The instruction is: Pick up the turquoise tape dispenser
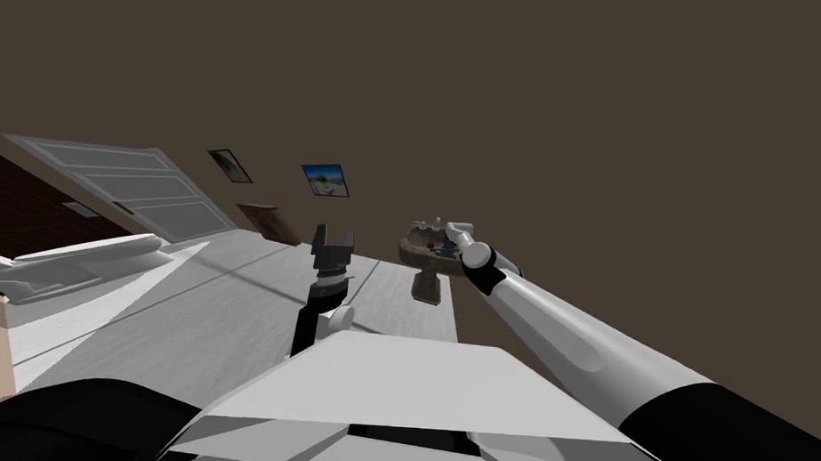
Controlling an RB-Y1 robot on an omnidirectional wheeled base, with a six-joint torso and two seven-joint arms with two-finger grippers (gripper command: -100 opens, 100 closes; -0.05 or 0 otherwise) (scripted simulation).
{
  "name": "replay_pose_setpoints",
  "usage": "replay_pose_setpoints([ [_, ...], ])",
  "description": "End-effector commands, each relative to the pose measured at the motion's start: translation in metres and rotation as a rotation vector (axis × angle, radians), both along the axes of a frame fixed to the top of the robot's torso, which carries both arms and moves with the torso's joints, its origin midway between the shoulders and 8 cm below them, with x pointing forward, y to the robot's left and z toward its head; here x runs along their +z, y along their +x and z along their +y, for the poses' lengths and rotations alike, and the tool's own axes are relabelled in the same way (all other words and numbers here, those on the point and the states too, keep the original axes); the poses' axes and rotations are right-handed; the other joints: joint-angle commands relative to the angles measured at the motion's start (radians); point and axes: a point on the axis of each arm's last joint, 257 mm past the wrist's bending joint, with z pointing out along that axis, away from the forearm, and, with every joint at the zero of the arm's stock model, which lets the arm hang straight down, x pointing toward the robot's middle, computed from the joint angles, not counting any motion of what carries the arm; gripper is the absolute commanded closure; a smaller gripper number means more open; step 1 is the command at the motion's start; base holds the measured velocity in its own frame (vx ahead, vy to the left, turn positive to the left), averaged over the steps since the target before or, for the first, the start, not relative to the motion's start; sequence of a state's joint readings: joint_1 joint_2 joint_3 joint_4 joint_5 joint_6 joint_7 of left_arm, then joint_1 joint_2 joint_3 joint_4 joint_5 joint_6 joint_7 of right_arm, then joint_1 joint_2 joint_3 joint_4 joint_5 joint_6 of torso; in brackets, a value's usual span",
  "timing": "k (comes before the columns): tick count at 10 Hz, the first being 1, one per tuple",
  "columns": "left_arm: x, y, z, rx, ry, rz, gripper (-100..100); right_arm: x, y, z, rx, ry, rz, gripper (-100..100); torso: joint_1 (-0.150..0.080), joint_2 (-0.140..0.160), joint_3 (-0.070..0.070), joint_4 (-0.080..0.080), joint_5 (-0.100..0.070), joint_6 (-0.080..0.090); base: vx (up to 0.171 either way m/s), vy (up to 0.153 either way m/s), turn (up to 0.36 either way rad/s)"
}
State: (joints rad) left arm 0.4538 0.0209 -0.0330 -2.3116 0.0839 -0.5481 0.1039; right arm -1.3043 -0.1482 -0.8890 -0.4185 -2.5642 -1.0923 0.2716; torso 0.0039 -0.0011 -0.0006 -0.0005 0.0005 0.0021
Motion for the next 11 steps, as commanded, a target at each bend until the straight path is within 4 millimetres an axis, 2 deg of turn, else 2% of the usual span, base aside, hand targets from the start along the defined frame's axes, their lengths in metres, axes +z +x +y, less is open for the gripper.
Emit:
replay_pose_setpoints([
  [1,0.000,0.000,0.000,0.000,0.000,0.000,0,-0.002,0.001,-0.008,0.015,-0.003,-0.002,-100,0.000,0.000,0.000,0.000,0.000,0.000,0.038,0.124,-0.078],
  [2,0.000,0.000,0.000,0.000,0.000,0.000,0,-0.002,0.000,-0.005,0.009,-0.002,0.000,-100,0.002,-0.002,-0.001,0.000,0.001,0.000,0.023,0.057,-0.021],
  [3,0.000,0.000,0.000,0.000,0.000,0.000,0,-0.002,0.001,-0.006,0.012,-0.003,-0.001,100,-0.001,-0.001,-0.001,0.000,0.000,-0.001,0.002,0.010,-0.001],
  [7,0.000,0.000,0.000,0.000,0.000,0.000,0,-0.003,0.000,-0.006,0.011,-0.002,0.000,100,-0.005,0.000,0.000,0.000,-0.001,-0.001,0.000,0.000,0.000],
  [8,0.000,0.000,0.000,0.000,0.000,0.000,0,-0.003,0.000,-0.005,0.011,-0.002,0.000,0,-0.005,0.000,0.000,0.000,-0.001,-0.001,0.000,0.000,0.000],
  [9,0.000,0.000,0.000,0.000,0.000,0.000,0,0.004,0.001,0.007,-0.005,-0.001,0.000,100,-0.005,0.000,0.000,0.000,-0.001,-0.001,-0.022,-0.104,0.115],
  [11,0.000,0.000,0.000,0.000,0.000,0.000,0,0.006,0.001,0.012,-0.012,0.000,0.001,100,-0.013,0.004,0.003,0.001,-0.002,-0.001,-0.043,-0.136,0.102],
])
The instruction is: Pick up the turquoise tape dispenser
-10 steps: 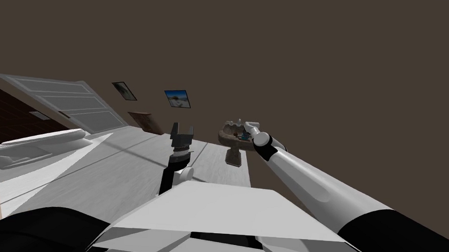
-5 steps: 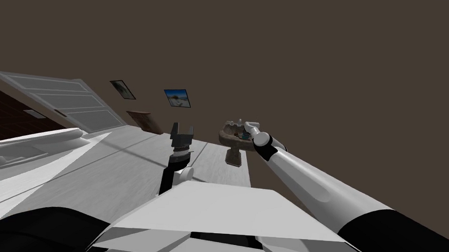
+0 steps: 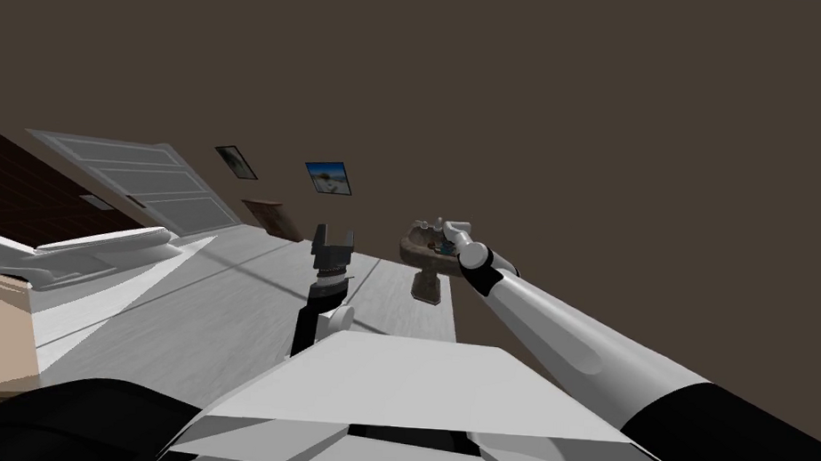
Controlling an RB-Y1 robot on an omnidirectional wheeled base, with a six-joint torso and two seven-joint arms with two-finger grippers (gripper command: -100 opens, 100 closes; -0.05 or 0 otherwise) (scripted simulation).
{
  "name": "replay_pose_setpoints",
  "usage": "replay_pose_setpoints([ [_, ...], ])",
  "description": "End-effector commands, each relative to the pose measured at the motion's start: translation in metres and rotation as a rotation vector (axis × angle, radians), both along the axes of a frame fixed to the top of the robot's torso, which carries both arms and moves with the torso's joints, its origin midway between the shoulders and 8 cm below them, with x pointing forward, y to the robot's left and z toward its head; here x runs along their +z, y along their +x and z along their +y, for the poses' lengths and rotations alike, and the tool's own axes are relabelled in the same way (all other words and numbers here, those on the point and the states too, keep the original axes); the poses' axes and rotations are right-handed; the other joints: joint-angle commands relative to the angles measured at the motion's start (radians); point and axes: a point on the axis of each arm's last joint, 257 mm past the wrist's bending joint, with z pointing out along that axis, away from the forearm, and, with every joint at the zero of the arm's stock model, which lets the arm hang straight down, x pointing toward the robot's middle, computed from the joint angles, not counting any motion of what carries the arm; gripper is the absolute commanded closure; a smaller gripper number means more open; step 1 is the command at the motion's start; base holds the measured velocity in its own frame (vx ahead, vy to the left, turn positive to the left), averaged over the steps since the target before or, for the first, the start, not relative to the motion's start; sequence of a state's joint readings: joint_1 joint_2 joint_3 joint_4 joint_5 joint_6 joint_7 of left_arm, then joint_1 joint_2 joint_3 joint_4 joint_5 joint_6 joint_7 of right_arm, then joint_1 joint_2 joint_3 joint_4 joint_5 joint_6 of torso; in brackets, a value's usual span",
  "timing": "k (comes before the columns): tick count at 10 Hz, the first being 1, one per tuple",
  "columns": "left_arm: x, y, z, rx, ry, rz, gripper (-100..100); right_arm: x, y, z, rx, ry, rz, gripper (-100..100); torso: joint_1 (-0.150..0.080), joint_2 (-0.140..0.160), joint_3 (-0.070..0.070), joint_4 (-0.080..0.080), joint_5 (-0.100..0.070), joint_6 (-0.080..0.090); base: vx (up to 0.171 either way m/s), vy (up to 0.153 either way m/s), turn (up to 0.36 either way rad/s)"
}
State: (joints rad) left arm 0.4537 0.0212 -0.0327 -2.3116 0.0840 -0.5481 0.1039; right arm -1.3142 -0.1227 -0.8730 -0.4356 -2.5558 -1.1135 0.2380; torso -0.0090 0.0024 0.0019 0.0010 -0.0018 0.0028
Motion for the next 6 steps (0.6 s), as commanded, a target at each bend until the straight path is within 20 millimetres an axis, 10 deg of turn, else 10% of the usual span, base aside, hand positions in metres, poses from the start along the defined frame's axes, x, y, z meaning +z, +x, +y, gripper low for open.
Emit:
replay_pose_setpoints([
  [1,0.000,0.000,0.000,0.000,0.000,0.000,0,0.001,0.001,0.000,-0.004,-0.001,-0.001,100,0.000,0.000,0.000,0.000,0.000,0.000,-0.001,-0.043,-0.023],
  [6,0.000,0.000,0.000,0.000,0.000,0.000,0,0.013,0.000,0.029,-0.047,-0.001,-0.003,100,0.002,0.000,0.000,0.000,0.000,-0.001,-0.029,-0.084,0.071],
])
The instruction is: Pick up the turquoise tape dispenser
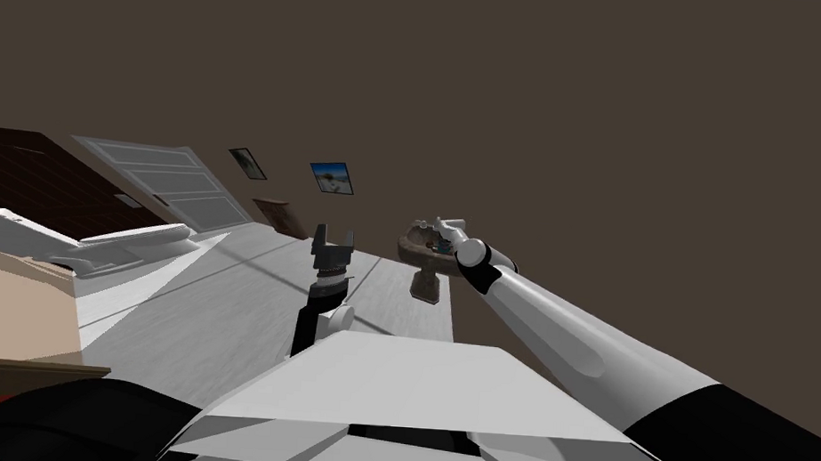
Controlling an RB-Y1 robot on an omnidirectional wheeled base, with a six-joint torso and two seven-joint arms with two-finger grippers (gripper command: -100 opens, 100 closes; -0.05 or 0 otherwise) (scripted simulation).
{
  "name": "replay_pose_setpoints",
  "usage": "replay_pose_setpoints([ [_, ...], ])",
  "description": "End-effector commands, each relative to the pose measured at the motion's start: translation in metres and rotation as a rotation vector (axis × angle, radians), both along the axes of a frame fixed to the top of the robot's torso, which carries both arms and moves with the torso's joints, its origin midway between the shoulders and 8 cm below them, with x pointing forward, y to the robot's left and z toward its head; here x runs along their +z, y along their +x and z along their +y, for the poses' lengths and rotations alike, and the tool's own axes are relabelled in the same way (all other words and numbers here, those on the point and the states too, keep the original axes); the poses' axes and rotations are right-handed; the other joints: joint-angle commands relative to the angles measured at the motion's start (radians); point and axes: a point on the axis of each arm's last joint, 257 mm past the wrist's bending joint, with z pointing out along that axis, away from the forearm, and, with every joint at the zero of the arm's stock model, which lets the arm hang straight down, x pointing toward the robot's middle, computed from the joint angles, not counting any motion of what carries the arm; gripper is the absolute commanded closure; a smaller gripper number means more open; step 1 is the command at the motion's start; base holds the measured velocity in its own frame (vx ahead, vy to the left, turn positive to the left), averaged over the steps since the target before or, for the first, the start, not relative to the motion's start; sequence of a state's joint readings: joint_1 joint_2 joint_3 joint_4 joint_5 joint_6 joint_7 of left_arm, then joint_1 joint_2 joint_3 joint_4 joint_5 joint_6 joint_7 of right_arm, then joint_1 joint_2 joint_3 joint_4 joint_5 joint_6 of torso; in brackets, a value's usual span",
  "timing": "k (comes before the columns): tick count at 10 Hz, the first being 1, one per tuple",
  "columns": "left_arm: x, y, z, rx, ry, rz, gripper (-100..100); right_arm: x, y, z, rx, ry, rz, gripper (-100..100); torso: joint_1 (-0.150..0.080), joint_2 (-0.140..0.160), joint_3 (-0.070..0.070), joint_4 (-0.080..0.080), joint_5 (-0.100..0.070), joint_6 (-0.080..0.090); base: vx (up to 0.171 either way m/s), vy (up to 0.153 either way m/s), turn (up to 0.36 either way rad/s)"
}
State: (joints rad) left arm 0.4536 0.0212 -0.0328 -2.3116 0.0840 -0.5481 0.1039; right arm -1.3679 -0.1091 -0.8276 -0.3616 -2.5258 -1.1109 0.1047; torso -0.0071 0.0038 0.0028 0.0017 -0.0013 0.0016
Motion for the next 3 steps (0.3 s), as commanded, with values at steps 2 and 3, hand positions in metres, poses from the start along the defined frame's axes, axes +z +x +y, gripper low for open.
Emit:
replay_pose_setpoints([
  [2,0.0000,0.0000,0.0000,0.000,0.000,0.000,0,0.0011,-0.0005,0.0038,-0.008,0.003,-0.002,100,0.000,-0.001,0.000,0.000,0.000,0.001,-0.018,-0.065,0.036],
  [3,0.0000,0.0000,0.0000,0.000,0.000,0.000,0,0.0010,-0.0009,0.0040,-0.009,0.003,0.000,0,0.002,-0.002,-0.001,0.000,0.000,0.001,-0.003,-0.007,-0.003],
])
